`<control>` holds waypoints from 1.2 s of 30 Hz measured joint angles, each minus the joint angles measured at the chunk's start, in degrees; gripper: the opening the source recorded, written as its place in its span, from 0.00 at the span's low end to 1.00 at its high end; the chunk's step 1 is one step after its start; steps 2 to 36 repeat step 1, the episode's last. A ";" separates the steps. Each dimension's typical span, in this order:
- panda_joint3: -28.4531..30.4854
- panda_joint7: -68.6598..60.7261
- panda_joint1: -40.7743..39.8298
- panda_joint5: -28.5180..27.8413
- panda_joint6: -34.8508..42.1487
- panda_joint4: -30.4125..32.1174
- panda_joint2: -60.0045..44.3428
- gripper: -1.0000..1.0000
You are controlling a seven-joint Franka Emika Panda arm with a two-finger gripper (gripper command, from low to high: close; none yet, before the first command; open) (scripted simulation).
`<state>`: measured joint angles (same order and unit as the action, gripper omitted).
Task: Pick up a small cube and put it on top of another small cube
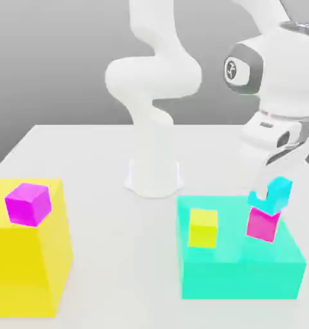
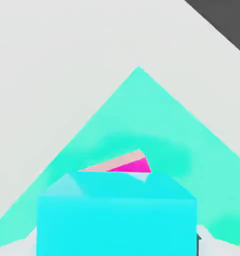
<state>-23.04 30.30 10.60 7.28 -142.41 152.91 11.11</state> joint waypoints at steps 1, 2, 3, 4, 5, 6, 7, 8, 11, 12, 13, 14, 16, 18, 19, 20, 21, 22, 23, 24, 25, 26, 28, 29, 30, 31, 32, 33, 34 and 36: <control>0.00 0.00 0.00 0.00 0.00 0.00 0.00 1.00; 0.00 0.00 0.00 0.00 0.00 0.00 0.00 1.00; 0.00 0.00 0.00 0.00 0.00 0.00 0.00 1.00; 0.00 0.00 0.00 0.00 0.00 0.00 0.00 1.00; 0.00 0.00 0.00 0.00 0.00 0.00 0.00 1.00; 0.00 0.00 0.00 0.00 0.00 0.00 0.00 1.00; 0.00 0.00 0.00 0.00 0.00 0.00 0.00 1.00; 0.00 0.00 0.00 0.00 0.00 0.00 0.00 1.00; 0.00 0.00 0.00 0.00 0.00 0.00 0.00 1.00; 0.00 0.00 0.00 0.00 0.00 0.00 0.00 1.00; 0.00 0.00 0.00 0.00 0.00 0.00 0.00 1.00; 0.00 0.00 0.00 0.00 0.00 0.00 0.00 1.00; 0.00 0.00 0.00 0.00 0.00 0.00 0.00 1.00; 0.00 0.00 0.00 0.00 0.00 0.00 0.00 1.00; 0.00 0.00 0.00 0.00 0.00 0.00 0.00 1.00; 0.00 0.00 0.00 0.00 0.00 0.00 0.00 1.00; 0.00 0.00 0.00 0.00 0.00 0.00 0.00 1.00; 0.00 0.00 0.00 0.00 0.00 0.00 0.00 1.00; 0.00 0.00 0.00 0.00 0.00 0.00 0.00 1.00; 0.00 0.00 0.00 0.00 0.00 0.00 0.00 1.00; 0.00 0.00 0.00 0.00 0.00 0.00 0.00 1.00; 0.00 0.00 0.00 0.00 0.00 0.00 0.00 1.00; 0.00 0.00 0.00 0.00 0.00 0.00 0.00 1.00; 0.00 0.00 0.00 0.00 0.00 0.00 0.00 1.00; 0.00 0.00 0.00 0.00 0.00 0.00 0.00 1.00; 0.00 0.00 0.00 0.00 0.00 0.00 0.00 1.00; 0.00 0.00 0.00 0.00 0.00 0.00 0.00 1.00; 0.00 0.00 0.00 0.00 0.00 0.00 0.00 1.00; 0.00 0.00 0.00 0.00 0.00 0.00 0.00 1.00; 0.00 0.00 0.00 0.00 0.00 0.00 0.00 1.00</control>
